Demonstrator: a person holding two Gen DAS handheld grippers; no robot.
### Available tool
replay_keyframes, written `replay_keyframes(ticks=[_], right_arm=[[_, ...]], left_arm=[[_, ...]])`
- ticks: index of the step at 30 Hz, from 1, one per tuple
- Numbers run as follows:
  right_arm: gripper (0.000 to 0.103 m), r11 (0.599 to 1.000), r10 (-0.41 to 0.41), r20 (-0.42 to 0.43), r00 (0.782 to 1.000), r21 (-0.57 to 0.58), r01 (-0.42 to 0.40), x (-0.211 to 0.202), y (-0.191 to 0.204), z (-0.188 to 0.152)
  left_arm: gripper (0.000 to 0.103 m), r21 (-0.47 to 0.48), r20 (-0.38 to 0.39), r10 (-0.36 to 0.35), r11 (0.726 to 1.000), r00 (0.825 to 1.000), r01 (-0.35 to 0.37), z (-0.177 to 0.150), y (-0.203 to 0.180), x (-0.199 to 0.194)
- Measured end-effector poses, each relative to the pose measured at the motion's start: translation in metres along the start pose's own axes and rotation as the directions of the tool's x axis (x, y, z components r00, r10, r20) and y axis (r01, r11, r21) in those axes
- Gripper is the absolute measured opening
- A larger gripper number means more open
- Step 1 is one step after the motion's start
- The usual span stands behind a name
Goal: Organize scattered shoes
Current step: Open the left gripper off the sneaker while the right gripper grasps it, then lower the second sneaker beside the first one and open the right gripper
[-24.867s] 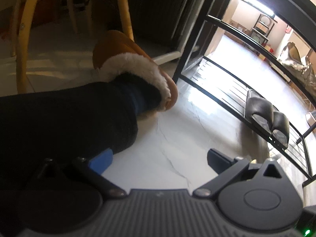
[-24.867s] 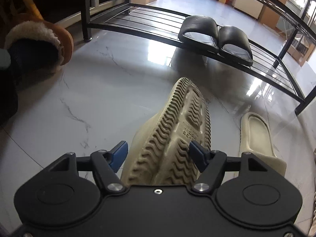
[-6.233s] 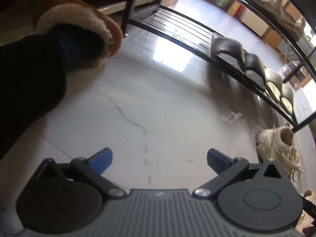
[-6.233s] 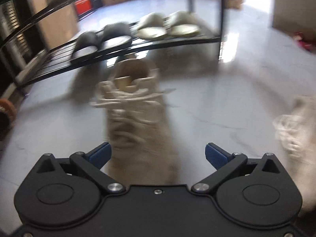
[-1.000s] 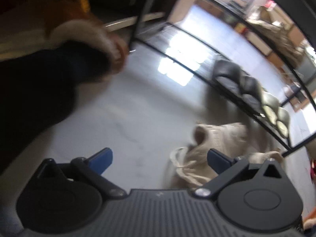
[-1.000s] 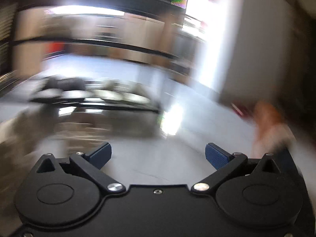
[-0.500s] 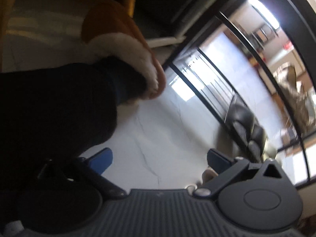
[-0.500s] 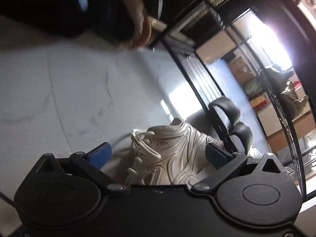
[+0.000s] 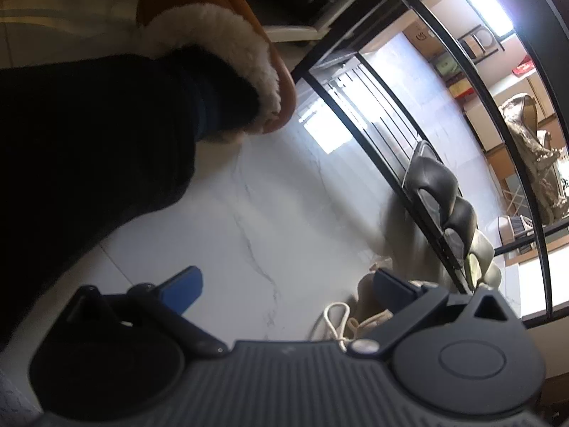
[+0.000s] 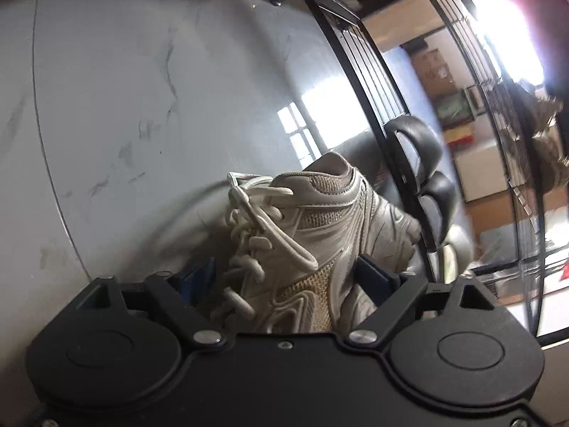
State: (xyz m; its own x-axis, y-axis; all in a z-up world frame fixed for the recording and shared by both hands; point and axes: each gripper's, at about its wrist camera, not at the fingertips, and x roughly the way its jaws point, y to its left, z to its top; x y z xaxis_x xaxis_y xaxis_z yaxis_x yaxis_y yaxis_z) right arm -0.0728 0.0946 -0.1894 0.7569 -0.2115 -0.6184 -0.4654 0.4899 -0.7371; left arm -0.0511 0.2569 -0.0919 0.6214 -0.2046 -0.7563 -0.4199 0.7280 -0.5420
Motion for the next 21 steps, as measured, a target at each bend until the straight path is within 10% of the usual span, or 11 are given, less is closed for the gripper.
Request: replay_keyframes(ticks=[8,14,19,21], right_arm=[[0.061,0.942,0.083,0.003,0.997,0.326,-0.080,-0.010,-0.057,-0.016],[0.061,0.685,0.188,0.063,0.980,0.707,-0.177,-0.006,-0.127,-0.071],[0.064,0.343,0.250,0.197,0.948,0.898,-0.276,0.007,-0.162,-0.137],[0.067,0.325,0.262,0.221,0.939,0.896,-0.302,0.007,-0.165,-0.143]], left_arm=[[0.102,0.000,-0.001,0.017,1.000,1.000,-0.017,0.001,0.003,0.000],[0.102,0.016,-0.012,0.023,1.000,1.000,-0.023,-0.002,0.001,0.001],[0.102,0.030,-0.026,0.019,0.999,0.999,-0.018,-0.006,-0.003,0.003],[0.102,0.037,-0.026,0.021,0.999,0.999,-0.020,-0.007,-0.004,0.003]])
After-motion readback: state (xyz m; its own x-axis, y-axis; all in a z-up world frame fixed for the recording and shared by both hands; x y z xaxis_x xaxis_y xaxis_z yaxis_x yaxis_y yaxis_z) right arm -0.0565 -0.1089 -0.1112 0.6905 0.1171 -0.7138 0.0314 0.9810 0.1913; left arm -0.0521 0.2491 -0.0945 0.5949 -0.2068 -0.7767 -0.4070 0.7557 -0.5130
